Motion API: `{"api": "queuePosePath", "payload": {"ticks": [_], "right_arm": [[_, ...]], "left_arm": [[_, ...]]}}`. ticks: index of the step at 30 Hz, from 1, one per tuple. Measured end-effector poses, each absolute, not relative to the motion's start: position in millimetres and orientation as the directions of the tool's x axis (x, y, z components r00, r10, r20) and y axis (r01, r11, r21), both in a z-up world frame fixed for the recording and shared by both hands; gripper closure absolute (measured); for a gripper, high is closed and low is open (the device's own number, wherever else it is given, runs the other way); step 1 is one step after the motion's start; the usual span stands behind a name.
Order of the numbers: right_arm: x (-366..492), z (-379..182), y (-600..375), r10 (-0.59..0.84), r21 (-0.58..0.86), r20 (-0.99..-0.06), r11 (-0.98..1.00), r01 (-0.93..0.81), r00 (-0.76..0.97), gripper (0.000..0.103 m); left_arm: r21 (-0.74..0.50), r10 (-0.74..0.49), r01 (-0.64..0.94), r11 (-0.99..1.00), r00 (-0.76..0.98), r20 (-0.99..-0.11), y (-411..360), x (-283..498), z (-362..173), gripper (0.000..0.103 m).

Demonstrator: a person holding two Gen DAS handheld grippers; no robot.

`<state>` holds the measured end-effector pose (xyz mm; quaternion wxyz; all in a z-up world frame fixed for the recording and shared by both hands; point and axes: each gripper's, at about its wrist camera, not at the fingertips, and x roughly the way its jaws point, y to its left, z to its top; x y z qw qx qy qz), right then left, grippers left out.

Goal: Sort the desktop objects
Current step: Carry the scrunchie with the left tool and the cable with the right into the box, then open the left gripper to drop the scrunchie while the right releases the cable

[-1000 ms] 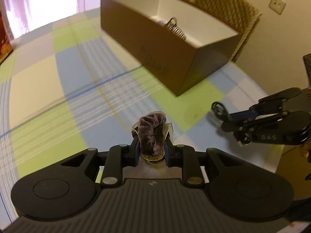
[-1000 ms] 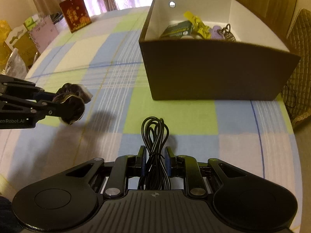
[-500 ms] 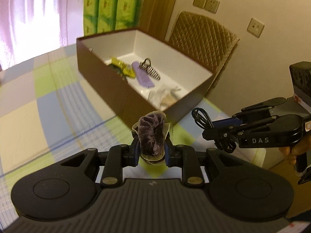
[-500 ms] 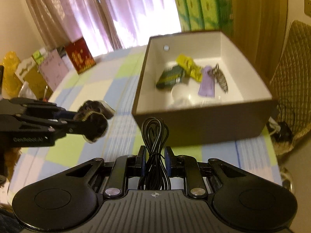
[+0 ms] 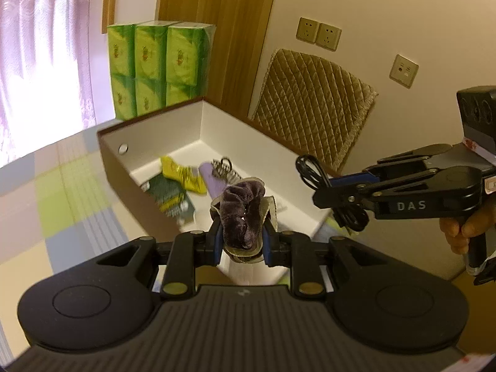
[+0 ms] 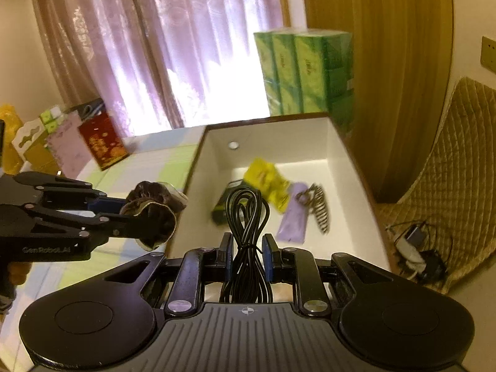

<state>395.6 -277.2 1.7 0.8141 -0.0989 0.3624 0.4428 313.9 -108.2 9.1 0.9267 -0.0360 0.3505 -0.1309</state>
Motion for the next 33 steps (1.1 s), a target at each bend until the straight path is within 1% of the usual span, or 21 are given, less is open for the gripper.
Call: {"api": "queuePosePath", "payload": {"ticks": [4,9,13,21,25,28,31,33], "right_arm": [[429.9,-9.0,-259.4,0.617,0.147,-0.713,0.596,-0.789,0.334,0.087],[463.9,-35.7,-235.5,0.540,0.083,-0.773,0.606,-0.791,0.333,0.087],[481.2,-53.1,-223.8,0.502,0.060,-0.800,0.612,-0.788,0.329,0.087],[502.4,-70.9,-212.1,0.469,0.047,-0.821,0.624,-0.780,0.326,0.087],[509.6,-76.4,-207.7,0.457,0.035,-0.827,0.621,-0.783,0.326,0.087],[512.2,-79.2,-205.2,0.447,0.017,-0.830,0.617,-0.787,0.333,0.087],[514.9,-80.5,-204.7,0.445,0.011,-0.831,0.614,-0.789,0.335,0.086],[515.1,-80.4,-205.3,0.445,0.007,-0.830,0.610,-0.792,0.336,0.086]], "left_arm": [[-0.115,-0.244,0.224,0.968,0.719,-0.651,-113.7,349.2,8.3,0.083],[-0.134,-0.238,0.203,0.970,0.686,-0.687,-113.5,394.9,-4.4,0.083],[-0.133,-0.220,0.181,0.974,0.655,-0.723,-114.7,428.5,-20.7,0.083],[-0.165,-0.206,0.123,0.979,0.612,-0.764,-110.2,478.4,-52.0,0.083],[-0.154,-0.194,0.118,0.981,0.594,-0.781,-113.3,490.5,-63.6,0.083],[-0.145,-0.186,0.117,0.982,0.570,-0.801,-115.6,497.5,-71.6,0.080],[-0.112,-0.152,0.106,0.988,0.559,-0.815,-116.8,501.7,-77.9,0.078],[-0.104,-0.143,0.101,0.989,0.555,-0.819,-115.8,503.2,-81.1,0.075]]}}
